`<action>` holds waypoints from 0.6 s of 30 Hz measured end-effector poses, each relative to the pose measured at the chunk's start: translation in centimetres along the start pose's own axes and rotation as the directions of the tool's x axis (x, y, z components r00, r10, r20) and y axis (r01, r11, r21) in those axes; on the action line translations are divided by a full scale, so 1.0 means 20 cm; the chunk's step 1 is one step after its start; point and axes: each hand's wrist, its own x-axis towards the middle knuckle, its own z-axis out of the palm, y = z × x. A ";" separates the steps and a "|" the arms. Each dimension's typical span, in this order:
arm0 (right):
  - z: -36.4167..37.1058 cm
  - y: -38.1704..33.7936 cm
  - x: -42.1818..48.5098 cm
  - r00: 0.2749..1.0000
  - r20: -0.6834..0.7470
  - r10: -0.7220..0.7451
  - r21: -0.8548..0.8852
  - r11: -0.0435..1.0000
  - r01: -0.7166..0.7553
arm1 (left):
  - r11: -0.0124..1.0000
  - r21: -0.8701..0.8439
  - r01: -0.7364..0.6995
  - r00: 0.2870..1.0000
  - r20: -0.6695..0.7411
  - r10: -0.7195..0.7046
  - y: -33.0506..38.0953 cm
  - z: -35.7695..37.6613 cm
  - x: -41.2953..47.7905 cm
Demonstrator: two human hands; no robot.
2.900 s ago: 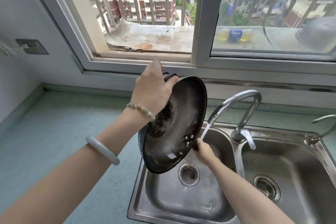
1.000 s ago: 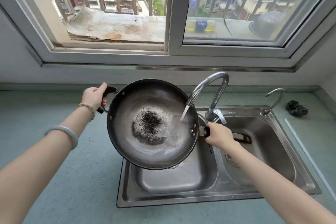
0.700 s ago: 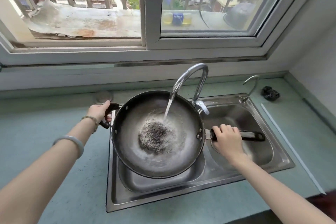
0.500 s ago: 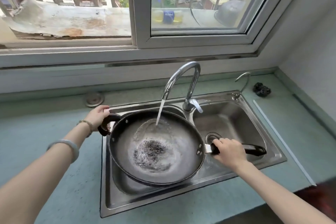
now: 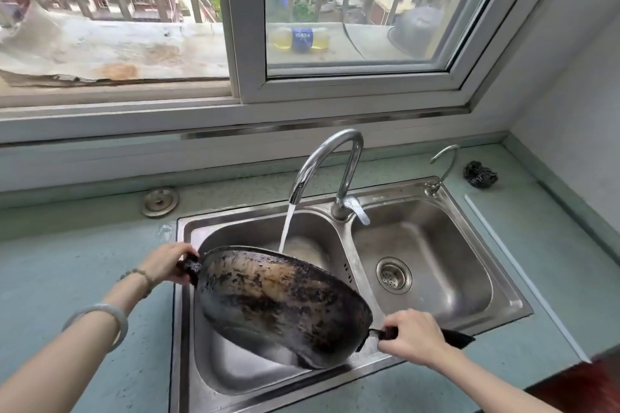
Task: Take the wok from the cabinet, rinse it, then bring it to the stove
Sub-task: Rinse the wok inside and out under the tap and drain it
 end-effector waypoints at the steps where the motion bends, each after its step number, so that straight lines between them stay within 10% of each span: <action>1: 0.00 0.00 0.00 1.000 0.023 -0.001 0.012 1.000 0.001 | 0.998 -0.021 -0.057 0.997 -0.052 0.056 0.03 0.02 -0.01; 18: -0.06 0.01 0.15 0.962 0.267 0.058 0.209 0.971 -0.117 | 0.996 0.086 0.008 0.975 -0.224 0.011 0.13 0.13 0.13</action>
